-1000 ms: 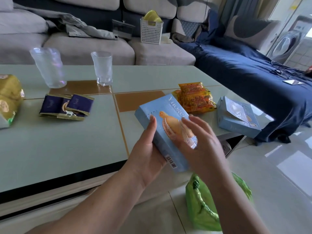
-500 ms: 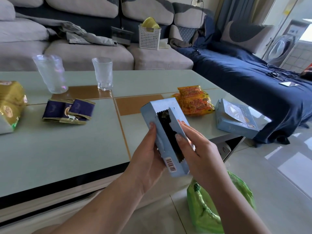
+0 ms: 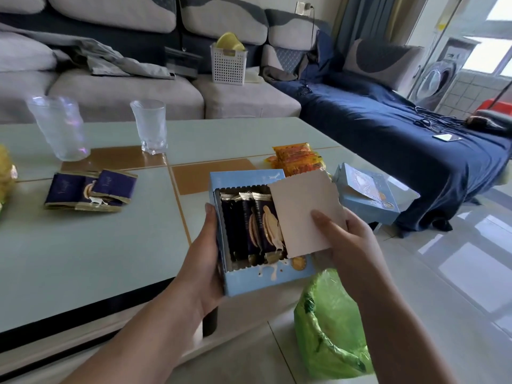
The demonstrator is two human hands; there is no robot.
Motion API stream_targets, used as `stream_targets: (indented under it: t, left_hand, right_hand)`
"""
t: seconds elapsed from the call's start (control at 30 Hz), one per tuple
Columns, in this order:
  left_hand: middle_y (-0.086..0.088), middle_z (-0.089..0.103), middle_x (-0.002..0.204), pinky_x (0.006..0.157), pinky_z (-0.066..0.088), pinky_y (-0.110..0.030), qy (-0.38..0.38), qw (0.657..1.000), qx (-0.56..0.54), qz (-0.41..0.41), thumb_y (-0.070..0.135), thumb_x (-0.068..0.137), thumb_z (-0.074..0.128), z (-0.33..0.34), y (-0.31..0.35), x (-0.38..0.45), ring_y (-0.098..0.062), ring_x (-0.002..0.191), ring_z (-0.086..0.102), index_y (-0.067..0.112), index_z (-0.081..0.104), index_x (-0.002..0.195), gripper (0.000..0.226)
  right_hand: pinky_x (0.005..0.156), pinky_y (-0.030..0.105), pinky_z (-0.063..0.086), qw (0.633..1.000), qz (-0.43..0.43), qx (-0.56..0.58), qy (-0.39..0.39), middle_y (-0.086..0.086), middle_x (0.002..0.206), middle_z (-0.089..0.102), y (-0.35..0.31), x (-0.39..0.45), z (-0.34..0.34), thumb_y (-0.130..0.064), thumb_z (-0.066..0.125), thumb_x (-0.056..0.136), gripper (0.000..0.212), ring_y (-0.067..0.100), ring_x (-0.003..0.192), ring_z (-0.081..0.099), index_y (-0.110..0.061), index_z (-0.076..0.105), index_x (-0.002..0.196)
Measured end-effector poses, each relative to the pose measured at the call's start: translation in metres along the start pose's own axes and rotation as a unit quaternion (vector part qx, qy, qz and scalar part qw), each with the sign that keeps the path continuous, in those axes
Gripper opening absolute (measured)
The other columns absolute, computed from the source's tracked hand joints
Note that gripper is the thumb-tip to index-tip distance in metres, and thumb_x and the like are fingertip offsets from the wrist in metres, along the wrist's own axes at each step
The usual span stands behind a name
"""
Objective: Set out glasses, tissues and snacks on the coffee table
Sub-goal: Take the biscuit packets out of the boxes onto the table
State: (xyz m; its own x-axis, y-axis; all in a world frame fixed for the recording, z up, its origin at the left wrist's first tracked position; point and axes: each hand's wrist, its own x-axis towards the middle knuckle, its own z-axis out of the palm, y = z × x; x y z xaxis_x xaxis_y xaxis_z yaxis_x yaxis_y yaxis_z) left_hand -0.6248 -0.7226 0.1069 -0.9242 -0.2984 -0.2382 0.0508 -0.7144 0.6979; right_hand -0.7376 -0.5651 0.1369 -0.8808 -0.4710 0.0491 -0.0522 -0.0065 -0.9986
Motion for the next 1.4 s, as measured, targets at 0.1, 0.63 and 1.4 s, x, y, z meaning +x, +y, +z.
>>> stream_targets:
  t: [0.1, 0.63, 1.4]
  left_hand:
    - [-0.007, 0.073, 0.105, 0.065, 0.058, -0.037, 0.008, 1.0, 0.016, 0.0, 0.071, 0.085, 0.028, 0.002, 0.004, -0.003, -0.028, 0.092, 0.071, 0.031, 0.073, 0.1, 0.062]
    - [0.02, 0.054, 0.125, 0.091, 0.048, -0.022, 0.152, 0.883, 0.338, 0.288, 0.052, 0.085, 0.047, 0.001, 0.012, -0.005, 0.008, 0.11, 0.053, 0.044, 0.045, 0.128, 0.044]
    - [0.004, 0.056, 0.108, 0.083, 0.041, -0.019, 0.152, 0.833, 0.455, 0.275, 0.037, 0.081, 0.07, 0.002, 0.016, 0.012, -0.008, 0.104, 0.052, 0.05, 0.054, 0.097, 0.027]
  right_hand:
    - [0.073, 0.045, 0.059, 0.984, 0.082, 0.129, -0.089, 0.015, 0.092, 0.072, -0.001, -0.001, 0.0, -0.021, 0.078, 0.066, 0.042, 0.029, 0.083, 0.068, -0.01, 0.064, 0.105]
    - [0.075, 0.048, 0.057, 0.993, -0.015, 0.119, -0.013, 0.005, 0.087, 0.072, 0.008, -0.005, 0.016, -0.015, 0.069, 0.072, 0.025, 0.026, 0.084, 0.068, -0.017, 0.063, 0.096]
    - [0.064, 0.022, 0.054, 0.99, -0.12, 0.061, 0.05, -0.006, 0.082, 0.071, 0.013, -0.018, 0.043, -0.001, 0.069, 0.078, 0.032, 0.009, 0.076, 0.065, -0.026, 0.064, 0.096]
